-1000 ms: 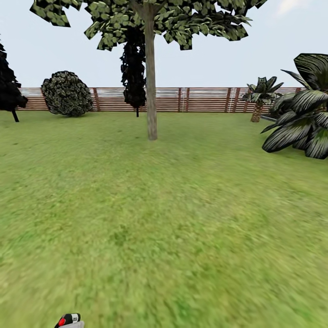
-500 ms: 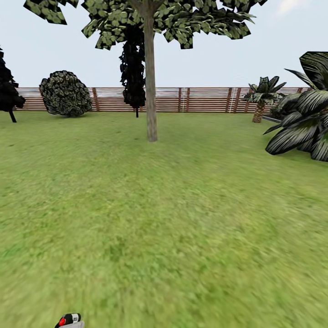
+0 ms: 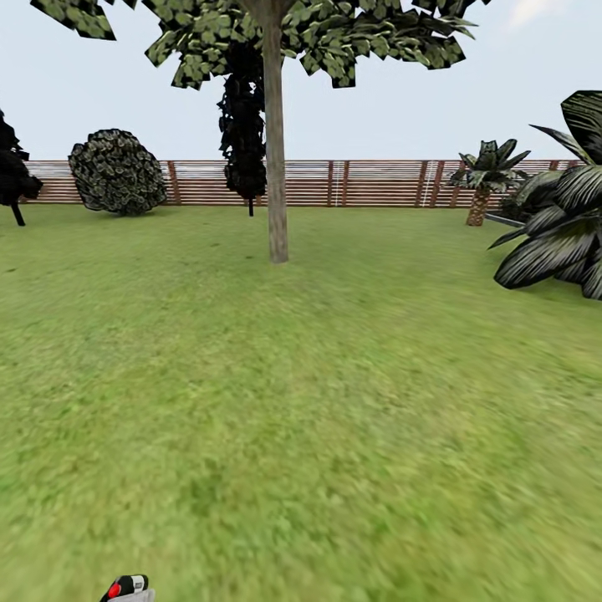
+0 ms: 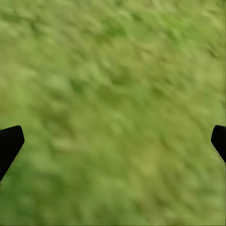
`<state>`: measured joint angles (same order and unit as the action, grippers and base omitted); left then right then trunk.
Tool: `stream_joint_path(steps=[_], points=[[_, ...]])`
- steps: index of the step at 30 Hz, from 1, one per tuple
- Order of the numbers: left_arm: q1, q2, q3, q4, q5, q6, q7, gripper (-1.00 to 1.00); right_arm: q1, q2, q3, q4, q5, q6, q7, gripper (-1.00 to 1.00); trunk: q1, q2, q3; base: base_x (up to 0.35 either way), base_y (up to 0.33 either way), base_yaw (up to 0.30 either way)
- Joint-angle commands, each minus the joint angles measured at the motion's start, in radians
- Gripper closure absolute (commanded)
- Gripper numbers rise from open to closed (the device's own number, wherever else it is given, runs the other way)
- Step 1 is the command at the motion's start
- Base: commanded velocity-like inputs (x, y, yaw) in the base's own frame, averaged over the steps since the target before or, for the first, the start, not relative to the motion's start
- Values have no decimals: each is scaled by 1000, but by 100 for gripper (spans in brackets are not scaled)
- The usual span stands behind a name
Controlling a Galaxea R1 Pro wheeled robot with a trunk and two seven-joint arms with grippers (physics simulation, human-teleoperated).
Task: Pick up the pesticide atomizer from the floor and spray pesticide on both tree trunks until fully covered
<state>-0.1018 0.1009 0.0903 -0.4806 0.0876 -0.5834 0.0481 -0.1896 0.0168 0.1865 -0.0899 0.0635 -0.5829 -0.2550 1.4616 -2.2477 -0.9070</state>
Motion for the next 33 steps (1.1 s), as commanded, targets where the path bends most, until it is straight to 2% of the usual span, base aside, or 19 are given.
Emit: stream_joint_path(steps=[1,33], points=[[-1,0,-3,0,8,-3,-1,100,-1,0,5,1,7,0,-10,-100,0,0,-1,341,0,0],[0,0,-3,0,9,-4,-1,100,-1,0,5,1,7,0,-10,-100,0,0,-1,341,0,0]])
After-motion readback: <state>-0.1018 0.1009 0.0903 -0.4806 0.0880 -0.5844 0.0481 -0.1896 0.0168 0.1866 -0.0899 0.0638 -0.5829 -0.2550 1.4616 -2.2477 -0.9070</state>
